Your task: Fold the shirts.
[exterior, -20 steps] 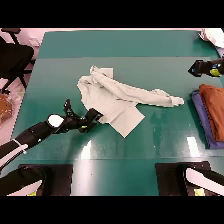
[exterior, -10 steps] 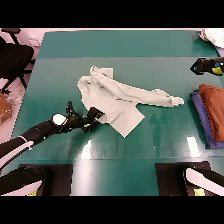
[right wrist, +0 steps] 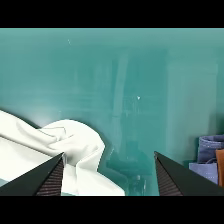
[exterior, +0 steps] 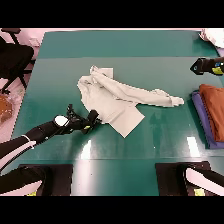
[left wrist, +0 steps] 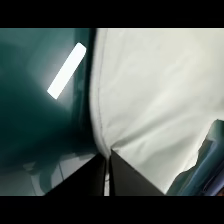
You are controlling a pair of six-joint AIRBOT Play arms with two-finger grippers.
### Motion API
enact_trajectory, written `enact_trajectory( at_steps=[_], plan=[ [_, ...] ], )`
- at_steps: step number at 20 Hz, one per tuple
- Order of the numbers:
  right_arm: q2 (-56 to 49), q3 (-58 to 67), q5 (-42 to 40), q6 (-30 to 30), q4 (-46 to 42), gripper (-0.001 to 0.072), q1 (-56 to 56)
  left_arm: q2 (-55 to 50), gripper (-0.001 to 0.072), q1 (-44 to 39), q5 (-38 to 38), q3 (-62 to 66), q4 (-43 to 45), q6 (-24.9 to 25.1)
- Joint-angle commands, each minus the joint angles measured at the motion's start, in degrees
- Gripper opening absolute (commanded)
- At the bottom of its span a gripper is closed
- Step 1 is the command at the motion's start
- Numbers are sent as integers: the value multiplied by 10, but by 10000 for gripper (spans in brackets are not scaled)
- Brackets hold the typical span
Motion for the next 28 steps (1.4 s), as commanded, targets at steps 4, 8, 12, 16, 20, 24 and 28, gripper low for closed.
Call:
enact_trajectory(
  at_steps=[4, 8, 12, 16, 20, 24, 28],
  plan=[
    [0, 1, 2, 0, 0, 610, 0, 3, 24, 1, 32, 2, -7, 0],
    [-1, 1, 37, -10, 2, 610, -8, 38, 22, 3, 38, 2, 14, 87],
    [-23, -9, 136, -58, 47, 610, -44, 98, 22, 3, 28, 2, 147, 102],
    [-26, -78, 141, -96, 47, 603, -33, 142, 22, 3, 4, 5, 218, 101],
    [-5, -119, 117, -191, 46, 590, 62, 172, 22, 3, -14, 12, 332, 97],
    [10, -122, 107, -216, 39, 590, 161, 203, 22, 24, -122, 34, 505, 47],
    [-3, -122, 105, -214, 41, 589, 217, 217, 23, 78, -248, 66, 596, 58]
  ],
)
